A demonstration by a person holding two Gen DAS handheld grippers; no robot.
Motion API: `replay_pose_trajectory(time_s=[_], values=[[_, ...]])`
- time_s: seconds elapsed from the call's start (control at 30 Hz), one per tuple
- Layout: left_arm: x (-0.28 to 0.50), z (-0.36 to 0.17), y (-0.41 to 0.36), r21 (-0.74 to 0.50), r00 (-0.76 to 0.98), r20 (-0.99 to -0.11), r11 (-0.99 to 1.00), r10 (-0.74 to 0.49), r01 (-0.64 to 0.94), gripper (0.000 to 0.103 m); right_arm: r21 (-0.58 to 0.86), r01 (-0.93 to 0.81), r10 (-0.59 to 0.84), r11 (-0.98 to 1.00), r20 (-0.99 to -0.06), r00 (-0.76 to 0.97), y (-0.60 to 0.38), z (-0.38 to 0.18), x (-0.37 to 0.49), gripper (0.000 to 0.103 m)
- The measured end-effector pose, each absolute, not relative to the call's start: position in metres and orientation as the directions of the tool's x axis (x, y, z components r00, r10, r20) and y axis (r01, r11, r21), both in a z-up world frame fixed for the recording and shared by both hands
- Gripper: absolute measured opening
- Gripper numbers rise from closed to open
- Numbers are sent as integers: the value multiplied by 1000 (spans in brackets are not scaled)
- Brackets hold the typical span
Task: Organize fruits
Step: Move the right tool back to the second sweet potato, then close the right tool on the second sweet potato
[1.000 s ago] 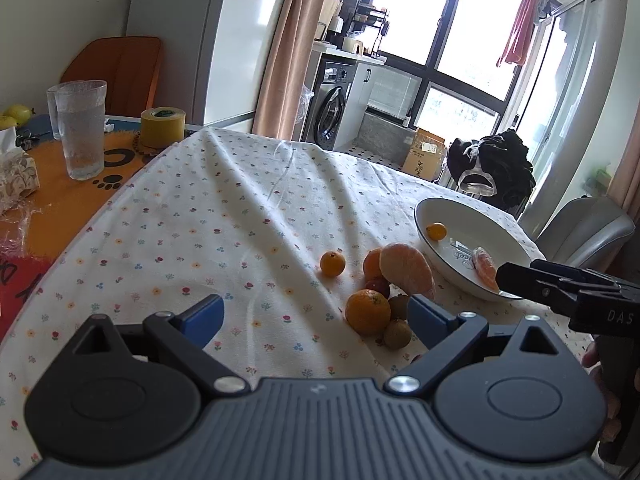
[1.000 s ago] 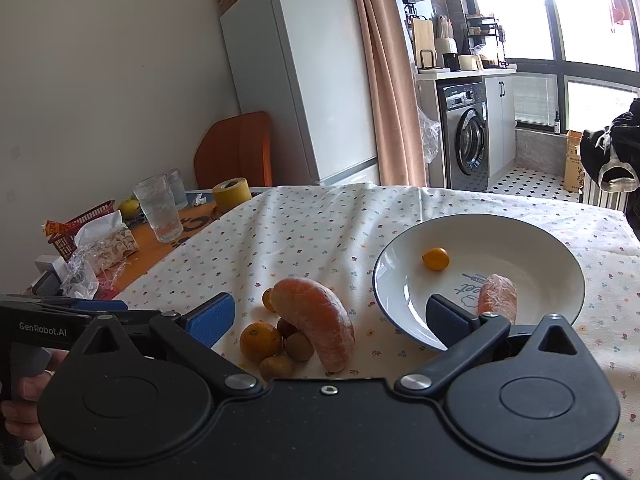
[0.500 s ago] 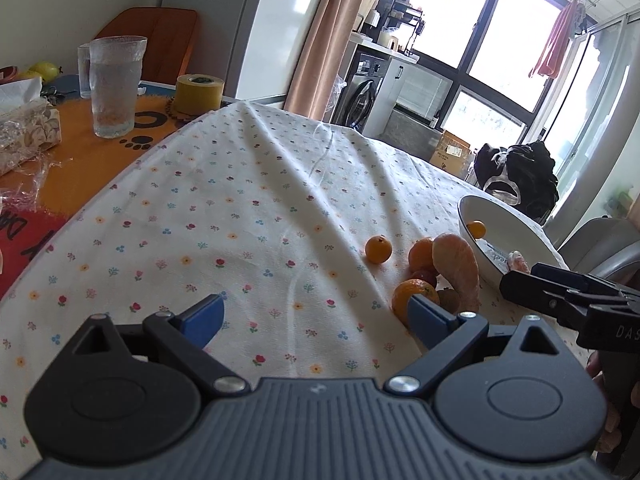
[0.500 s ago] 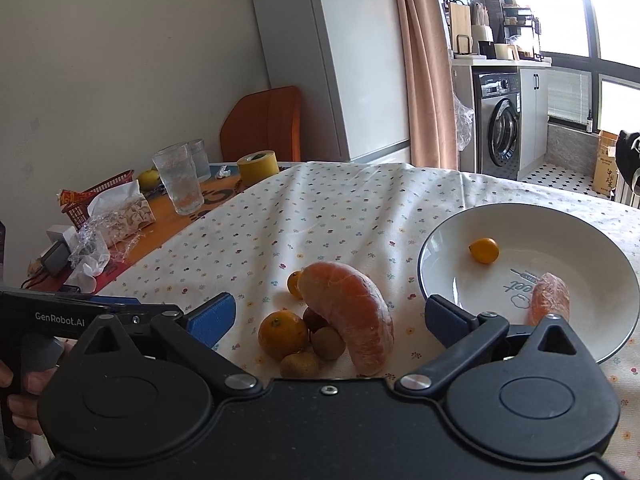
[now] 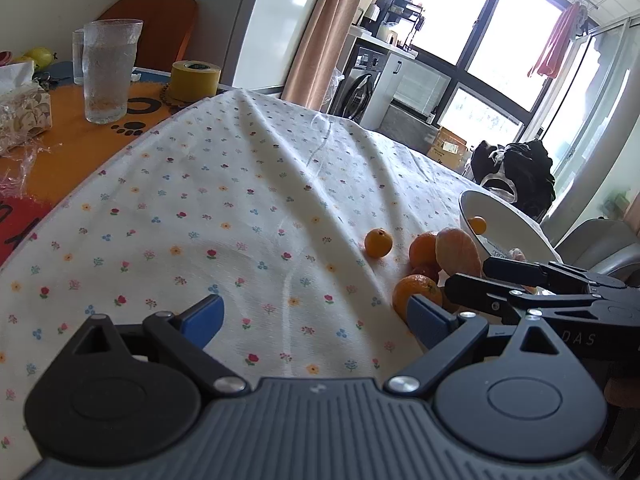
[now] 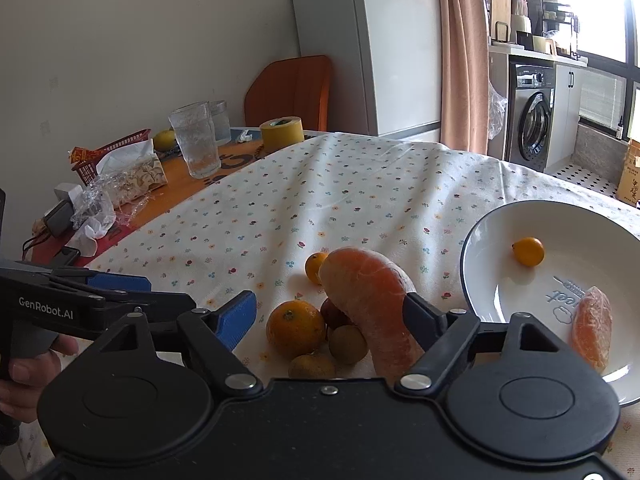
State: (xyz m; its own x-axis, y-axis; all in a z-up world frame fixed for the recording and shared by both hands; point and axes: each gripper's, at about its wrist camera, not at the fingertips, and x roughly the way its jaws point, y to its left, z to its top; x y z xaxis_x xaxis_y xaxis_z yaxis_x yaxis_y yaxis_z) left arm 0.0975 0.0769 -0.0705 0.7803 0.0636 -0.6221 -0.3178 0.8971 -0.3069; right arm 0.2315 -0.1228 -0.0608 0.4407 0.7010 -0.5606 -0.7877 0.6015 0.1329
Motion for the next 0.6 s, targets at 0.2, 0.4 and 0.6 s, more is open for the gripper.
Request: replay_pose_trajectory(time_s=[0.2, 0.4, 0.6], values=[[104, -75, 76, -314, 775, -630, 896, 50, -313, 97, 120, -774, 686, 622, -560, 465, -122, -60, 242, 79], [111, -77, 76, -325, 776, -630, 896, 33, -302, 97, 92, -778, 669, 621, -580, 465, -116, -64, 252, 78], [113, -80, 81, -333, 773, -633, 891, 31, -309, 97, 101, -779, 663, 619, -599, 449, -109, -71, 260, 71]])
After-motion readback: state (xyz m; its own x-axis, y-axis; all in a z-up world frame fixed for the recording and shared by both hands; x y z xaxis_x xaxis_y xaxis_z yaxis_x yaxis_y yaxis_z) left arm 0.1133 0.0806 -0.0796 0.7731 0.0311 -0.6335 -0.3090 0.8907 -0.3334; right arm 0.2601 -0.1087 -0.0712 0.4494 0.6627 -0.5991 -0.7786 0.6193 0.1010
